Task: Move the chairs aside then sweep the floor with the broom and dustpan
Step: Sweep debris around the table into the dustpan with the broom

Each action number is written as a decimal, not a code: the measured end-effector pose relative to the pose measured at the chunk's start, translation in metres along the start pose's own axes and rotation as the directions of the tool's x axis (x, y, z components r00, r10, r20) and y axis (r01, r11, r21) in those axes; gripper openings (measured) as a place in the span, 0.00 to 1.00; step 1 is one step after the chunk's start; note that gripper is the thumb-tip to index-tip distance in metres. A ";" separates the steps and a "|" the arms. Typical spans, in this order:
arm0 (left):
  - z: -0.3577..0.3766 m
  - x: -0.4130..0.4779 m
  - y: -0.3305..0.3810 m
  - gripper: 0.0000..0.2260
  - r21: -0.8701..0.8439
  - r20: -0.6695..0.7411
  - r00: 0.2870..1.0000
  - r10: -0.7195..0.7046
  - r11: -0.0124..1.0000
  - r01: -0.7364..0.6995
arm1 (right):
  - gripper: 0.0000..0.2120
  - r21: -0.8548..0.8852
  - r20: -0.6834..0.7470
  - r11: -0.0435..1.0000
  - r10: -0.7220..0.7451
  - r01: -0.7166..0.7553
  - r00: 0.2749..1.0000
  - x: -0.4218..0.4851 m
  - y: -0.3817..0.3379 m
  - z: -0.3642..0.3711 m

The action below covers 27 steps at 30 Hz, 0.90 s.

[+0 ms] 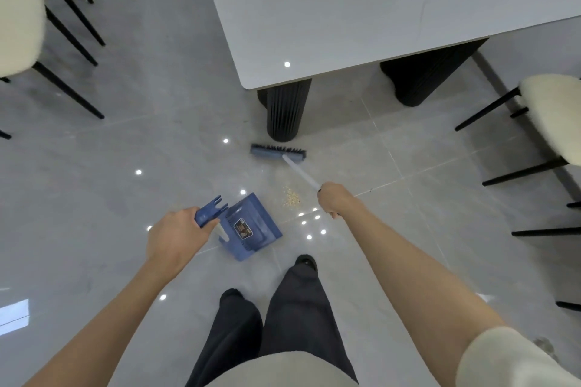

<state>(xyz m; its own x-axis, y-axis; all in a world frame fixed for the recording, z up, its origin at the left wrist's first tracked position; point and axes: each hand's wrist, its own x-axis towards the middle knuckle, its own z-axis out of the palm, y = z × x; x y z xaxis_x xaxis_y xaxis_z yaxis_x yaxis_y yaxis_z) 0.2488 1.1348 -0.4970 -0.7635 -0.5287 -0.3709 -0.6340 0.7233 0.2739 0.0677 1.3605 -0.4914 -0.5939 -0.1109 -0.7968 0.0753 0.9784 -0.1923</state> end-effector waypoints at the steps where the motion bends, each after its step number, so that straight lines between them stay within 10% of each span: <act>1: 0.000 -0.002 -0.005 0.17 0.000 -0.003 1.000 0.000 1.000 0.000 | 0.16 -0.033 0.001 0.999 0.005 -0.005 1.000 0.007 -0.003 0.006; 16: 0.012 0.002 0.002 0.15 0.063 0.018 1.000 0.007 0.998 -0.008 | 0.17 -0.315 0.012 0.940 0.143 -0.132 0.990 -0.027 0.076 0.012; 27: 0.016 0.008 0.002 0.15 0.072 0.061 0.998 -0.015 0.997 0.011 | 0.16 -0.110 -0.080 0.970 0.208 -0.216 0.975 -0.045 0.098 0.018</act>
<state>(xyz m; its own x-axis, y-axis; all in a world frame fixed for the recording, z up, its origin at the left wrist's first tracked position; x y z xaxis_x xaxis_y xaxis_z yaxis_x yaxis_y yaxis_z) 0.2431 1.1391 -0.5135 -0.7448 -0.5116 -0.4285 -0.6315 0.7478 0.2050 0.1160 1.4586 -0.4849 -0.6273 0.1098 -0.7710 0.1133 0.9923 0.0491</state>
